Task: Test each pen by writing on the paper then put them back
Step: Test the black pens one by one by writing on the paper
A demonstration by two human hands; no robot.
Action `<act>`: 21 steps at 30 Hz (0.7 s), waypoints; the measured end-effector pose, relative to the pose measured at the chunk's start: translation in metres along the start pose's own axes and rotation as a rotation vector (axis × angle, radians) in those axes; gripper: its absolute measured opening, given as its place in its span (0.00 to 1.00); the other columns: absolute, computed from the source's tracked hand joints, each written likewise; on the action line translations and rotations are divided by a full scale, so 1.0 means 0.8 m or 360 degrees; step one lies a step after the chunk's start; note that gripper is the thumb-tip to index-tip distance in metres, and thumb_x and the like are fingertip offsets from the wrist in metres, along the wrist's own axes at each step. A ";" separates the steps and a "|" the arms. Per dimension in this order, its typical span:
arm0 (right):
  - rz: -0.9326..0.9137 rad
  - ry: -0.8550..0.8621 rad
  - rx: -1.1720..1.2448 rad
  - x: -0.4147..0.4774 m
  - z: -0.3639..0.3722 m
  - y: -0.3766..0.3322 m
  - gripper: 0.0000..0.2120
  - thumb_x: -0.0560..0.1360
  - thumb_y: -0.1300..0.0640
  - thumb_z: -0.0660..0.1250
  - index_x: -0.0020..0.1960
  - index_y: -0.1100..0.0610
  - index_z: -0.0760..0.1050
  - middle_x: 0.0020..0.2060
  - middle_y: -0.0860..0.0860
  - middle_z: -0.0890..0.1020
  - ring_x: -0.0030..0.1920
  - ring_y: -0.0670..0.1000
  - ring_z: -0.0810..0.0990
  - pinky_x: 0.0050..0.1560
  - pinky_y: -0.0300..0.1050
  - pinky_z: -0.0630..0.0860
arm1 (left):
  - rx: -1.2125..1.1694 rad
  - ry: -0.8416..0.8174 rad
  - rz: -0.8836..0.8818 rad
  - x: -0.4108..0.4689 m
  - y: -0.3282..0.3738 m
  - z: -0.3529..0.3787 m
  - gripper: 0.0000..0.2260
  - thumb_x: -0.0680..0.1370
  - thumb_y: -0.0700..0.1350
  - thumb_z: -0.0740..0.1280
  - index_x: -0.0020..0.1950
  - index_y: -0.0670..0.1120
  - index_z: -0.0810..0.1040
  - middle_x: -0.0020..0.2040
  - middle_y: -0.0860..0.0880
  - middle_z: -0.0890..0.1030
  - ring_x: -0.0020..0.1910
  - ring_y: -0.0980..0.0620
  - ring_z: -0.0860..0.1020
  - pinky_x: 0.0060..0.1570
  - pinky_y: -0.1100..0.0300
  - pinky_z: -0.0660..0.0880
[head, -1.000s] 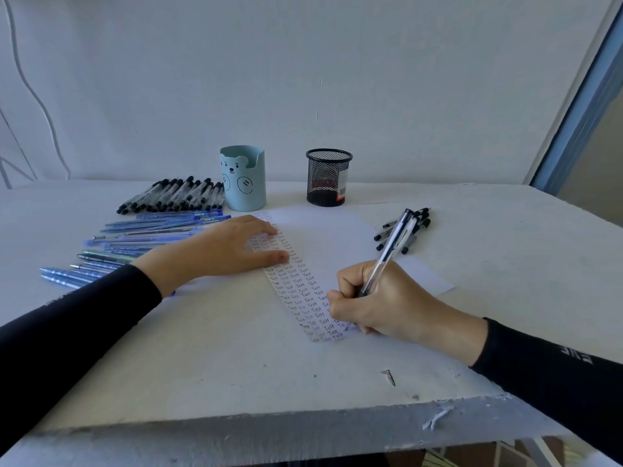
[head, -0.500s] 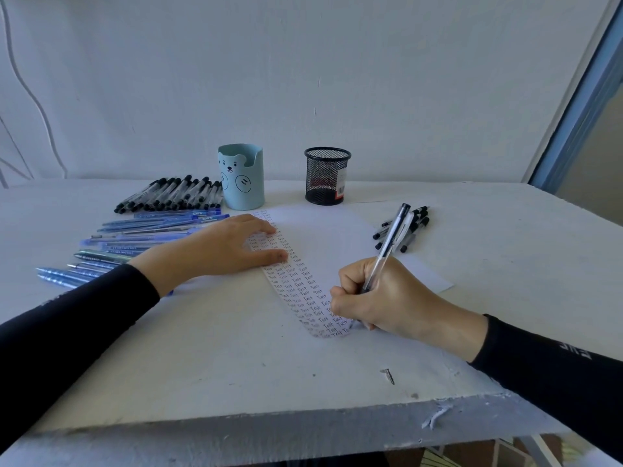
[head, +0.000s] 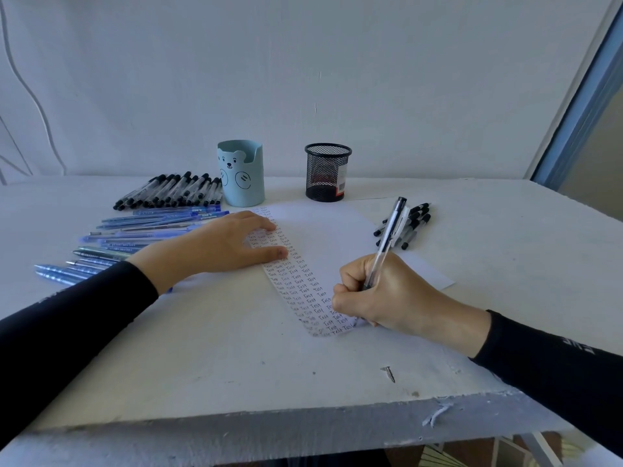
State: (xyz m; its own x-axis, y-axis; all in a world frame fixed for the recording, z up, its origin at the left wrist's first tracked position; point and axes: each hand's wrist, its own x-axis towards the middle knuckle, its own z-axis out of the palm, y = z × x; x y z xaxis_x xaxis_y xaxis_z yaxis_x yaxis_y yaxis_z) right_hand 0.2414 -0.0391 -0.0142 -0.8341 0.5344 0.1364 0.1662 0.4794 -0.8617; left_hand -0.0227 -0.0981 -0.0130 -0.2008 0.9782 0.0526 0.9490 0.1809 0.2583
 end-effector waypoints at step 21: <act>-0.0389 0.0301 -0.0543 0.076 -0.048 -0.023 0.11 0.83 0.48 0.55 0.57 0.48 0.74 0.28 0.49 0.78 0.30 0.50 0.76 0.33 0.41 0.72 | 0.0108 0.0151 0.0065 0.002 -0.009 -0.002 0.19 0.82 0.56 0.57 0.71 0.53 0.71 0.72 0.55 0.70 0.70 0.54 0.67 0.71 0.56 0.61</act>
State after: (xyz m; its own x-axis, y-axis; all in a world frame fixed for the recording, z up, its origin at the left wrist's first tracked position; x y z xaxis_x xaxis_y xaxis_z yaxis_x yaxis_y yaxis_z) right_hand 0.2077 0.0119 0.0286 -0.7650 0.4798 0.4295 0.1668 0.7919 -0.5875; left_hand -0.0305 -0.0979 -0.0129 -0.1804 0.9715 0.1538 0.9706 0.1504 0.1881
